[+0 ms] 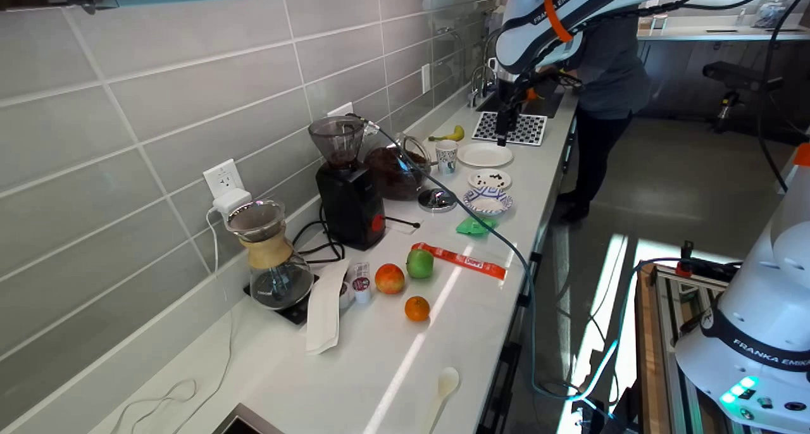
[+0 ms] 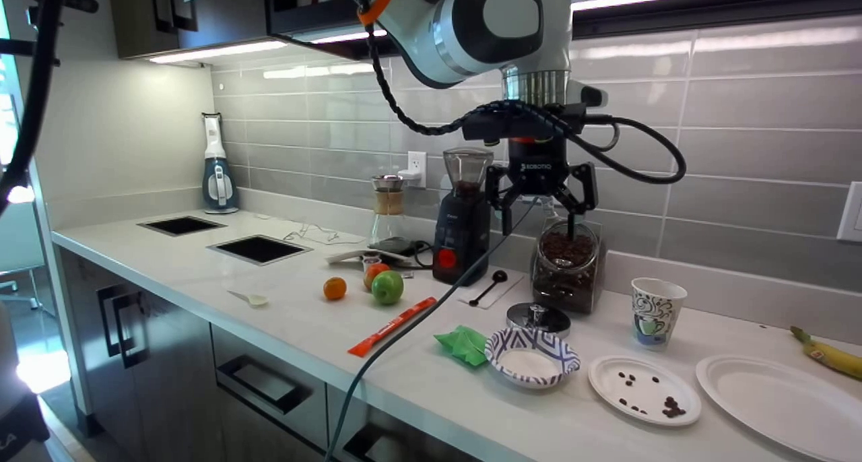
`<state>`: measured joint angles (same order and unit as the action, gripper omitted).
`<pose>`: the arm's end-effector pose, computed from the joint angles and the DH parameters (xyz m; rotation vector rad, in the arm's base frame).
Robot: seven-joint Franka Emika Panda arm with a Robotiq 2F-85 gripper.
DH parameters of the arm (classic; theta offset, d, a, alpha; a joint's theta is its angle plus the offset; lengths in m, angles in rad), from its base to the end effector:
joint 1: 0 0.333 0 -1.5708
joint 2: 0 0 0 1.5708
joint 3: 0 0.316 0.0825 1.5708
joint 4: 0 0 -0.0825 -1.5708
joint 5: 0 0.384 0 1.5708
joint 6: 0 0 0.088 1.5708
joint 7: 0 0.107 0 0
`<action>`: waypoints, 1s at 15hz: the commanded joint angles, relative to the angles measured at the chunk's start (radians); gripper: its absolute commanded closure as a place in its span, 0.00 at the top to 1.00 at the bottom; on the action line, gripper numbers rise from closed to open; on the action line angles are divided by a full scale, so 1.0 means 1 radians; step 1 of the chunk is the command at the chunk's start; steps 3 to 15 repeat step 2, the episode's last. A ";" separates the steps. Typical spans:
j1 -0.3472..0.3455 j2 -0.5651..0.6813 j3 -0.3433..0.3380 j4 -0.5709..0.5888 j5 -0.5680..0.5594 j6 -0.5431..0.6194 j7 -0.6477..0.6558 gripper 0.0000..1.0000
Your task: Pick up the bowl and pour it's contents on the plate
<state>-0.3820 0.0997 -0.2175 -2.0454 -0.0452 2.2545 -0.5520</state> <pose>0.4792 -0.3264 0.4045 3.0307 -0.0283 0.0940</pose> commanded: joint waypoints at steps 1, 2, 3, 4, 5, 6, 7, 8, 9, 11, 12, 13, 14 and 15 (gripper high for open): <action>0.022 -0.005 -0.022 -0.002 0.001 -0.003 -0.002 1.00; 0.022 -0.008 -0.022 -0.005 0.000 -0.003 -0.002 1.00; 0.022 -0.008 -0.022 -0.005 0.000 -0.003 -0.002 1.00; 0.022 -0.008 -0.022 -0.005 0.000 -0.003 -0.002 1.00; 0.022 -0.008 -0.022 -0.005 0.000 -0.003 -0.002 1.00; 0.022 -0.008 -0.022 -0.005 0.000 -0.003 -0.002 1.00; 0.022 -0.008 -0.022 -0.005 0.000 -0.003 -0.002 1.00; 0.022 -0.008 -0.022 -0.005 0.000 -0.003 -0.002 1.00; 0.022 -0.008 -0.022 -0.005 0.000 -0.003 -0.002 1.00; 0.022 -0.008 -0.022 -0.005 0.000 -0.003 -0.002 1.00; 0.022 -0.008 -0.022 -0.005 0.000 -0.003 -0.002 1.00; 0.022 -0.008 -0.022 -0.005 0.000 -0.003 -0.002 1.00; 0.022 -0.008 -0.022 -0.005 0.000 -0.003 -0.002 1.00; 0.022 -0.008 -0.022 -0.005 0.000 -0.003 -0.002 1.00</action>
